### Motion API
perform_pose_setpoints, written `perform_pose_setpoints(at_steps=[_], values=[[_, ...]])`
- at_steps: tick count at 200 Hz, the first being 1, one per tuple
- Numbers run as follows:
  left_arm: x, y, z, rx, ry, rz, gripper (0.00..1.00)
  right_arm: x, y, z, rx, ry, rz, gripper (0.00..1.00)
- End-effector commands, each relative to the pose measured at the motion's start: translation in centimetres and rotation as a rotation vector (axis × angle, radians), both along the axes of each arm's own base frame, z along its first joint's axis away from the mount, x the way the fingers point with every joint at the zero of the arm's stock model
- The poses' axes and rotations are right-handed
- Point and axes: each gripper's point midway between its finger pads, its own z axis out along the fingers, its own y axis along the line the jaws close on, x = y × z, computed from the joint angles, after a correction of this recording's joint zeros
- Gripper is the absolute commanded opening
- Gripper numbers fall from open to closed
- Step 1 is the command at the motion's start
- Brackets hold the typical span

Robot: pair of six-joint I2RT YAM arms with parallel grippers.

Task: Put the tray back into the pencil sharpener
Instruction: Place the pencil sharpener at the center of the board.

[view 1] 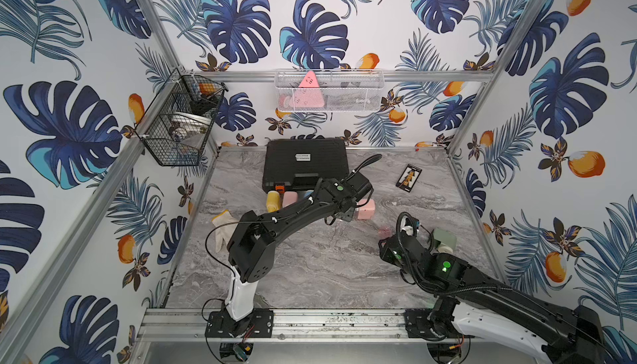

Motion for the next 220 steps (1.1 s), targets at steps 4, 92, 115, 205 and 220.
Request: perform_pose_setpoints(at_steps=[4, 92, 115, 205, 220], values=[[0.6, 0.1, -1.1, -0.031, 0.034, 0.042, 0.0, -0.1, -0.4, 0.0, -0.024, 0.004, -0.004, 0.41], [3.7, 1.6, -5.5, -0.038, 0.091, 0.117, 0.04, 0.0, 0.3, -0.2, -0.016, 0.019, 0.01, 0.41], [4.4, 1.7, -6.0, -0.048, 0.093, 0.135, 0.09, 0.0, 0.4, -0.3, -0.016, 0.021, 0.014, 0.41], [5.1, 1.6, -7.7, -0.051, 0.126, 0.15, 0.53, 0.0, 0.7, -0.4, -0.004, 0.024, 0.022, 0.41], [5.1, 1.6, -7.8, -0.05, 0.127, 0.147, 0.62, 0.0, 0.7, -0.4, -0.005, 0.025, 0.022, 0.41]])
